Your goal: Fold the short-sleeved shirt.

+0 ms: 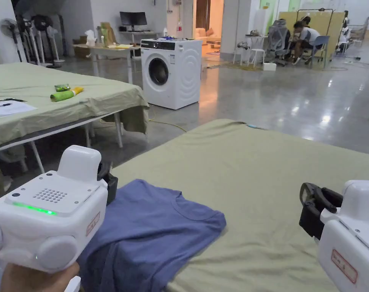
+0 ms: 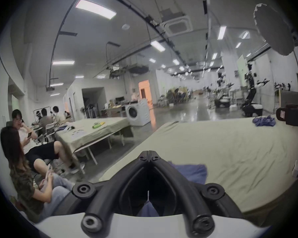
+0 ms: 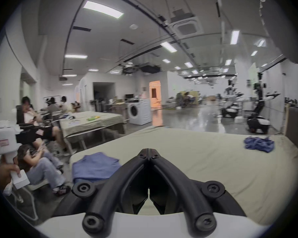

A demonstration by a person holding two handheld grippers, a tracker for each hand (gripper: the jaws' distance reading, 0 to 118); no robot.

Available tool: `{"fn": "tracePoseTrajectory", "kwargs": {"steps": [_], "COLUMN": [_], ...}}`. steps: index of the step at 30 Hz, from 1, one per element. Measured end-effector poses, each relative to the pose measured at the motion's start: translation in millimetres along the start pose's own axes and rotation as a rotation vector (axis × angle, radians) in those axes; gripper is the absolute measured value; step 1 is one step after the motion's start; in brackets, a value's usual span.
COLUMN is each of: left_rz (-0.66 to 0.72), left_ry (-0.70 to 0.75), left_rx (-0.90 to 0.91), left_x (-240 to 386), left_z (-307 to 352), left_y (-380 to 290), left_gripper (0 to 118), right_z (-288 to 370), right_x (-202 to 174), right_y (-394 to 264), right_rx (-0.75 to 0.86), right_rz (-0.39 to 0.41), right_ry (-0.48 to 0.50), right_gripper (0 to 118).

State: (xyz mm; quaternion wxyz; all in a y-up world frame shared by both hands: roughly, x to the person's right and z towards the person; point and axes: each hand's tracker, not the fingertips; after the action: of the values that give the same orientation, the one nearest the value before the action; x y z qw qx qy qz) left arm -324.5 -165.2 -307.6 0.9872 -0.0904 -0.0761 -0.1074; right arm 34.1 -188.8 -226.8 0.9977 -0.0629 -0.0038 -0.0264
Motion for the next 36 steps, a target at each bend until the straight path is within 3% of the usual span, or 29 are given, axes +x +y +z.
{"fn": "tracePoseTrajectory", "kwargs": {"steps": [3,5,8,10,11,13,15,16,17,18,19,21,24,26,29,30,31,32,33,36], "left_rz": [0.073,0.1,0.244,0.232,0.14,0.087,0.148,0.176,0.178,0.171,0.151,0.093,-0.017,0.011,0.027,0.022,0.044,0.075,0.163,0.22], "left_ry": [-0.16,-0.298,-0.552,-0.501,-0.405,-0.353,-0.373,-0.381,-0.397,-0.446,-0.436,-0.38,-0.332,-0.337,-0.336,-0.357,-0.368,-0.38,-0.442,-0.448], "left_rx": [-0.153,-0.328,-0.801,-0.983,-1.022,-1.044,-1.031,-1.039,-1.092,-1.089,-1.054,-1.024,-1.206,-1.275,-1.106,-1.051,-0.972,-0.941,-0.907,-0.879], "left_x": [-7.4,-0.2,19.7,38.0,47.0,55.8,57.6,56.9,58.4,58.1,60.5,66.3,82.3,86.5,84.7,83.6,78.6,73.3,69.1,71.7], "left_z": [-38.5,-94.0,-216.8,-267.7,-287.7,-311.0,-324.6,-333.8,-339.8,-343.2,-343.7,-348.3,-359.1,-357.8,-346.3,-340.3,-334.9,-335.7,-337.1,-337.0], "left_y": [9.6,18.9,2.4,-26.1,-35.1,-47.3,-50.4,-51.1,-54.7,-56.6,-55.7,-66.4,-112.4,-140.7,-128.9,-120.8,-110.0,-104.3,-99.4,-88.1], "left_gripper": [0,0,0,0,0,0,17,17,75,115,118,118,118,118,114,97,63,5,5,5], "right_z": [-4.2,-10.5,-10.4,-7.8,-8.5,-11.4,-7.2,-9.2,-11.1,-8.7,-10.6,-15.0,-15.8,-14.1,-8.8,-5.6,-3.7,-1.3,2.3,14.9], "right_x": [-14.8,-16.8,-15.4,-15.7,-14.8,-13.4,-10.5,-7.6,-5.4,-3.4,-1.1,3.2,5.8,6.3,11.4,13.3,15.5,18.4,22.7,35.2], "right_y": [-17.5,-31.5,-52.7,-63.3,-68.1,-75.1,-80.6,-82.2,-83.8,-85.7,-86.5,-87.0,-86.3,-86.4,-87.4,-88.0,-88.5,-88.6,-88.5,-86.3], "right_rx": [-0.061,-0.116,-0.2,-0.23,-0.242,-0.27,-0.284,-0.298,-0.305,-0.31,-0.316,-0.322,-0.326,-0.331,-0.332,-0.333,-0.335,-0.337,-0.332,-0.313], "right_rz": [0.055,0.05,0.027,0.029,0.032,0.051,0.056,0.053,0.051,0.05,0.047,0.034,0.018,0.031,0.037,0.039,0.041,0.037,0.021,-0.015], "right_ry": [0.042,0.058,0.067,0.05,0.055,0.049,0.044,0.043,0.037,0.03,0.027,0.016,0.01,0.002,-0.004,-0.006,-0.011,-0.016,-0.021,-0.04], "right_gripper": [2,2,2,2,2,2,2,2,2,2,2,2,2,2,2,2,2,2,2,2]}}
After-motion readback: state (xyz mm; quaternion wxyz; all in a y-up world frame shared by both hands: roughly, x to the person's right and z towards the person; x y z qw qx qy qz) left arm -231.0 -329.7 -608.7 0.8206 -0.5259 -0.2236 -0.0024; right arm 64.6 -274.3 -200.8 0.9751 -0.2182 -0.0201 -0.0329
